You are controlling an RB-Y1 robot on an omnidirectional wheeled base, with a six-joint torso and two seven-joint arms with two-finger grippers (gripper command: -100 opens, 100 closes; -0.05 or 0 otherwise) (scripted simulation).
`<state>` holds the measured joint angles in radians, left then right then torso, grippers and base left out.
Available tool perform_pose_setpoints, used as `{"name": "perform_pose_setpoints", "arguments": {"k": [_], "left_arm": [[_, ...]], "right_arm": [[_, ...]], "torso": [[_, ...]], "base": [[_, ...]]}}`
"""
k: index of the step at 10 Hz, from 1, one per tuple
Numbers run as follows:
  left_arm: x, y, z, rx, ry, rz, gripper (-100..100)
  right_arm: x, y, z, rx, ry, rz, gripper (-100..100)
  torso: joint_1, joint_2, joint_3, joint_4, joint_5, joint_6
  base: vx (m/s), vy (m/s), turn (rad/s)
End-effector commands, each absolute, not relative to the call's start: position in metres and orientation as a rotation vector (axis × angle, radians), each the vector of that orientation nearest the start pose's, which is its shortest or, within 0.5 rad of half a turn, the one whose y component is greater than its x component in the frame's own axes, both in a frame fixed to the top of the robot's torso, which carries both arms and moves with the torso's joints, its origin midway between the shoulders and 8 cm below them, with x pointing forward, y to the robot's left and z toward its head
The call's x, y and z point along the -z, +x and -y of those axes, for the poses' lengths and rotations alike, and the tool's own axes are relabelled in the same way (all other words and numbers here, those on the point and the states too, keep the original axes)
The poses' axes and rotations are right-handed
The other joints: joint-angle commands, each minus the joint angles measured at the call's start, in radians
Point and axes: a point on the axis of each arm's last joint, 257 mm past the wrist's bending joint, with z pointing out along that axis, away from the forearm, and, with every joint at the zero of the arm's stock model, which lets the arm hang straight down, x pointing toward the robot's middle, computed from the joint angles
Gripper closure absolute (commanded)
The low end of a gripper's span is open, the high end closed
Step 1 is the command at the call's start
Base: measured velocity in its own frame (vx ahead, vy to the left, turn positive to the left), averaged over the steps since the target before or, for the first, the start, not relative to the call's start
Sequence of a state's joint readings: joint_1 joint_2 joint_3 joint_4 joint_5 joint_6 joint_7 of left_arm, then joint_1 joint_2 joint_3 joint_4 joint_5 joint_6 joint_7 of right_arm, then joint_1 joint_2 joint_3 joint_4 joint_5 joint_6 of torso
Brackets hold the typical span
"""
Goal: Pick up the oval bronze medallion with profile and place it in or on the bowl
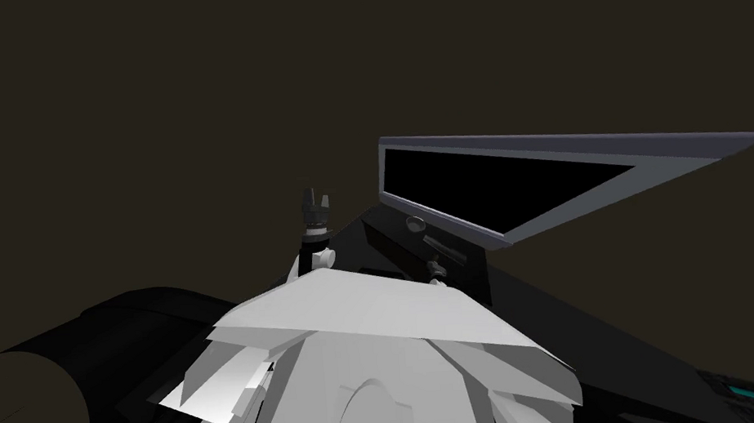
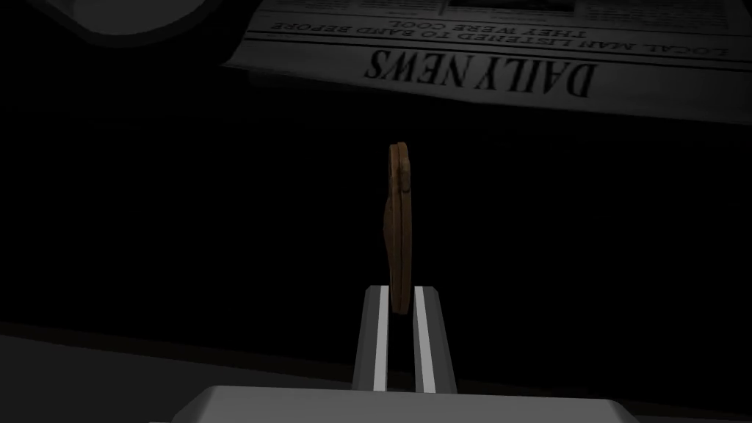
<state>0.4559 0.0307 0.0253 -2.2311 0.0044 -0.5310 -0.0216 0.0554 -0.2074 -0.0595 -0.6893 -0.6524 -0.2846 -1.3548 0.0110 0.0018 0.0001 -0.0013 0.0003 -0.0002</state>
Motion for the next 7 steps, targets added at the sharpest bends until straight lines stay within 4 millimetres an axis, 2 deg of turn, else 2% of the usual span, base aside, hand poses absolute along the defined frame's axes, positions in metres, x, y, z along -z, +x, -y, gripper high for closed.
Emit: {"name": "perform_pose_setpoints", "arguments": {"k": [1, 4, 6, 7], "left_arm": [[-0.024, 0.351, -0.282, 1.281, -0.610, -0.621, 0], [-0.024, 0.350, -0.282, 1.281, -0.610, -0.621, 0], [-0.024, 0.350, -0.282, 1.280, -0.610, -0.621, 0], [-0.024, 0.350, -0.282, 1.280, -0.610, -0.621, 0]], "right_arm": [[0.560, 0.338, 0.421, 1.467, -2.903, -0.672, 100], [0.555, 0.356, 0.429, 1.437, -2.913, -0.648, 100], [0.553, 0.361, 0.432, 1.432, -2.915, -0.645, 100], [0.547, 0.371, 0.441, 1.424, -2.919, -0.641, 100]], "torso": [[0.000, 0.000, 0.000, 0.000, 0.000, 0.000], [-0.003, -0.009, -0.004, -0.001, 0.000, -0.001], [-0.007, -0.009, -0.005, -0.001, 0.000, 0.001], [-0.009, -0.009, -0.005, -0.001, -0.001, 0.001]], "base": [[-0.071, 0.179, 0.048], [-0.002, 0.158, 0.061], [0.012, 0.083, 0.015], [0.022, 0.121, 0.066]]}}
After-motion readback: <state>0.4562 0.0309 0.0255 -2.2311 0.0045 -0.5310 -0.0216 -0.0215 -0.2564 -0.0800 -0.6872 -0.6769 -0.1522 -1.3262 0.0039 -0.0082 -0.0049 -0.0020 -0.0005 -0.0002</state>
